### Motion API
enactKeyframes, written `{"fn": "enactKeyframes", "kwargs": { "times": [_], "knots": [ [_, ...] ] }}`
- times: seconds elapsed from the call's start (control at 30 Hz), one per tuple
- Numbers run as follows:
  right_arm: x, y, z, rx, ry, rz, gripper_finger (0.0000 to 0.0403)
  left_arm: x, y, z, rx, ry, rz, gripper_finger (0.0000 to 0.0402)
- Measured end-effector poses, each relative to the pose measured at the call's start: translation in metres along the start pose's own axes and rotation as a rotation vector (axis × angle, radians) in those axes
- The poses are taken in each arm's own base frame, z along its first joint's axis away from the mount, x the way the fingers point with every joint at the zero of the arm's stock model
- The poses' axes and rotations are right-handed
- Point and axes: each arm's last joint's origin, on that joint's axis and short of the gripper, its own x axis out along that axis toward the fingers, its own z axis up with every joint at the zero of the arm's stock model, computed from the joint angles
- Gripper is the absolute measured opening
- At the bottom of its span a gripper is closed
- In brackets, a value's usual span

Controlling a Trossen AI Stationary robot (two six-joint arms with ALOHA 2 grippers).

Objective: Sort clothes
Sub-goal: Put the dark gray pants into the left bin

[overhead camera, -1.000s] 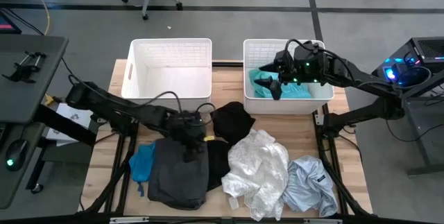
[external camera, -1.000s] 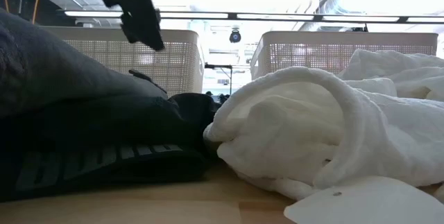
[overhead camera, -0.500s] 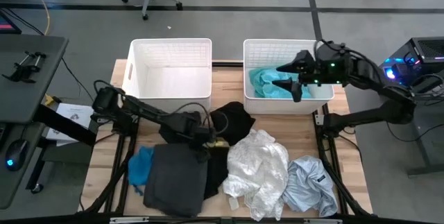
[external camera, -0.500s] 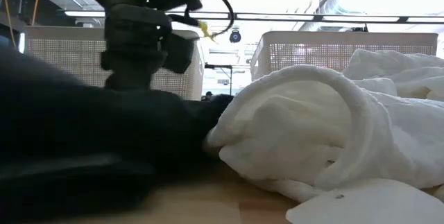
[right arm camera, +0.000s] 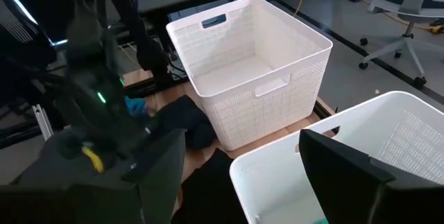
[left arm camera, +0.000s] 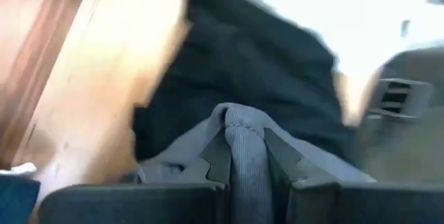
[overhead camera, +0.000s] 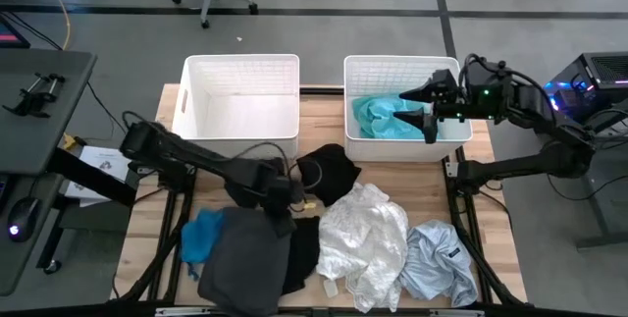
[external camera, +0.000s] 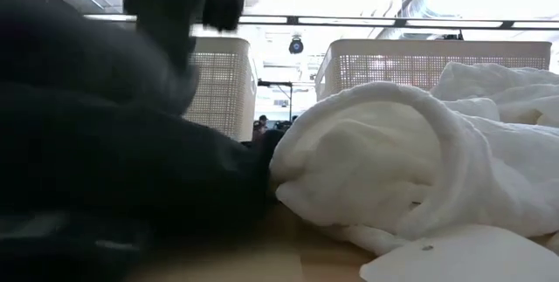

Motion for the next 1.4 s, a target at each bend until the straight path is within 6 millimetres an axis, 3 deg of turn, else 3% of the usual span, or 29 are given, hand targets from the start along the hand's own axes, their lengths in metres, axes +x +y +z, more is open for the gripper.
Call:
{"fn": "enactKeyframes", "kwargs": {
  "times": [0.27, 0.5, 0.67, 0.8, 0.93, 1.13, 1.4],
  "knots": [
    [0.001, 0.000, 0.000, -0.016, 0.002, -0.002, 0.0268, -0.118, -0.041, -0.001, 0.098, -0.271, -0.237, 0.0024],
    [0.001, 0.000, 0.004, -0.027, -0.044, -0.031, 0.0268, -0.227, -0.055, -0.018, 0.151, -0.663, -0.313, 0.0024],
    [0.001, 0.000, 0.008, -0.029, -0.085, -0.031, 0.0268, -0.300, -0.053, -0.029, 0.281, -1.091, -0.125, 0.0024],
    [0.001, 0.001, 0.011, -0.027, -0.116, -0.026, 0.0268, -0.346, -0.047, -0.026, 0.361, -1.442, 0.106, 0.0024],
    [0.001, 0.000, 0.013, -0.023, -0.135, -0.039, 0.0268, -0.368, -0.029, -0.018, 0.391, -1.576, 0.417, 0.0024],
    [0.000, -0.001, 0.013, 0.036, -0.141, -0.064, 0.0268, -0.370, 0.013, -0.017, 0.311, -1.387, 0.837, 0.0024],
    [0.000, -0.003, 0.013, 0.146, -0.163, -0.133, 0.0268, -0.373, 0.038, -0.040, 0.250, -1.217, 0.940, 0.0024]
  ]
}}
